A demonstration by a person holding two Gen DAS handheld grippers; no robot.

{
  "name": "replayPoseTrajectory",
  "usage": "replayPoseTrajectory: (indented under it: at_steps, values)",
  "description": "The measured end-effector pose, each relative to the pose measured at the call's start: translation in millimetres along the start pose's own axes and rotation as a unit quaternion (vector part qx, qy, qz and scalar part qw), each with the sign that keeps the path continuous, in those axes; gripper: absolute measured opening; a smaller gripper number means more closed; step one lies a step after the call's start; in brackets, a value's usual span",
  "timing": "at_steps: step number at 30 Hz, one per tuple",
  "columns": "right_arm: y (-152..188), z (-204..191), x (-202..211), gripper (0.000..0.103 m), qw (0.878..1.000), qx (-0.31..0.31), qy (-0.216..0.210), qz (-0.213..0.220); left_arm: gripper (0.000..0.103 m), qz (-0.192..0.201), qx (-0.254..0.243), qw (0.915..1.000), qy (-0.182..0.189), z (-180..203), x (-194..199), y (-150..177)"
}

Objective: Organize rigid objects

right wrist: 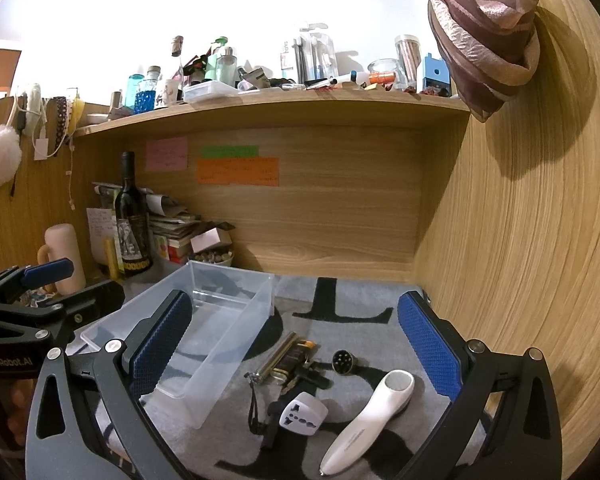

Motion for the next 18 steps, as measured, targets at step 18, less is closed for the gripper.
replayPoseTrajectory:
  at_steps: [18]
  values:
    - [-0.1,-1.0,0.6,0.103,1.0,0.002,0.0,0.002,0.103,0.002,-0.001,1.0,-0.001,0.1,0.1,1.4]
Point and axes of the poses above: each gripper's, at about its wrist camera, not at the fingertips, and x roughly against the way its jaws point, z to its right, y to its underside, the point moved 3 cm from there along -x, roughly the way its jaws point, and after that the axes turned 13 degrees about -x, right-handed, at the moved point
